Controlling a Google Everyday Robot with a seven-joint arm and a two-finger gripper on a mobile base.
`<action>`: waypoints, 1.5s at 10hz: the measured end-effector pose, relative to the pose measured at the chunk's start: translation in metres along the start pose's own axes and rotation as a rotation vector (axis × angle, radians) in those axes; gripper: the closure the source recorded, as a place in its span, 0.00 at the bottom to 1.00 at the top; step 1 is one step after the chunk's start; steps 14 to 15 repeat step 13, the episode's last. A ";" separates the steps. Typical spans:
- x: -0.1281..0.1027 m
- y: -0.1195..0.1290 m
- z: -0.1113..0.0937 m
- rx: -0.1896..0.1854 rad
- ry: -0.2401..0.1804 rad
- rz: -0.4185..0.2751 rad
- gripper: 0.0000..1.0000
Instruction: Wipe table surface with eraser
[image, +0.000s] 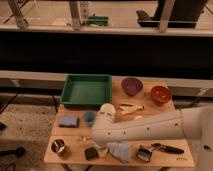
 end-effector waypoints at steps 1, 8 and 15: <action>0.001 0.000 -0.002 0.001 0.000 0.005 0.96; -0.039 -0.012 0.002 0.012 -0.031 -0.061 0.96; -0.041 -0.011 0.002 0.007 -0.030 -0.069 0.96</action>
